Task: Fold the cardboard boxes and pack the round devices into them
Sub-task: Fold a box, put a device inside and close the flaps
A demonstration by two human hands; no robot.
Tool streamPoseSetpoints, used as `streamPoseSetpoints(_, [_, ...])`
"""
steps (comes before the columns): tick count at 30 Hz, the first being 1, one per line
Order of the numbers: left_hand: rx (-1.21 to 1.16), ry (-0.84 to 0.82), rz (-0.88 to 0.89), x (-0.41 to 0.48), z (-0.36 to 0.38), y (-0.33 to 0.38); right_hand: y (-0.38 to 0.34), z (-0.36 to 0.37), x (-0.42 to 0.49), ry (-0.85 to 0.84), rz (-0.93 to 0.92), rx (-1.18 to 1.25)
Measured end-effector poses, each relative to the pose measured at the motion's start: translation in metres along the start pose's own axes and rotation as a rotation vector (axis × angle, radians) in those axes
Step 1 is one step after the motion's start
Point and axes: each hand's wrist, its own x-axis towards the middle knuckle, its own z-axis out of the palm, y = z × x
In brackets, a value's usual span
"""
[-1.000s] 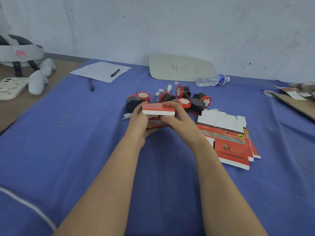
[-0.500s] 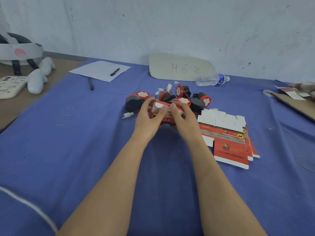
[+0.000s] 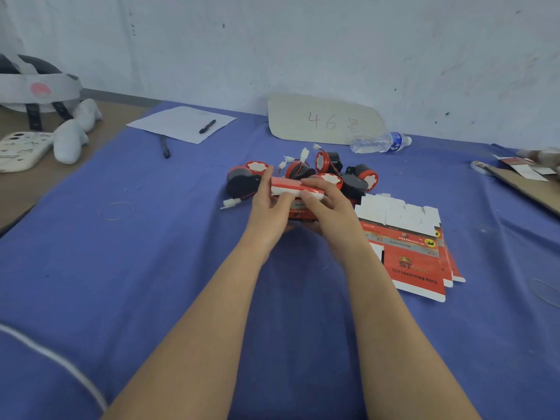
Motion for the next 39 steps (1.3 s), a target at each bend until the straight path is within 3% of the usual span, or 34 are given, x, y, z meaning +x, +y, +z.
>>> streamPoseSetpoints(10, [0.006, 0.02, -0.062, 0.0005, 0.0047, 0.004, 0.0004, -0.0046, -0.0008, -0.051, -0.037, -0.111])
streamPoseSetpoints(18, [-0.185, 0.057, -0.218, 0.003, -0.0022, 0.005, -0.002, -0.0055, -0.0031, -0.128, 0.015, -0.031])
streamPoseSetpoints(22, [-0.063, 0.061, -0.108, 0.0029, -0.0026, 0.0025, -0.0019, -0.0063, -0.0028, -0.14, -0.013, -0.042])
streamPoseSetpoints(27, [-0.052, 0.058, -0.109, 0.0018, -0.0022, 0.0006, 0.0021, -0.0057, -0.0022, -0.079, -0.067, -0.178])
streamPoseSetpoints(39, [-0.06, 0.056, -0.118, 0.0005, -0.0015, 0.0023, -0.0006, -0.0077, -0.0036, -0.103, 0.086, -0.088])
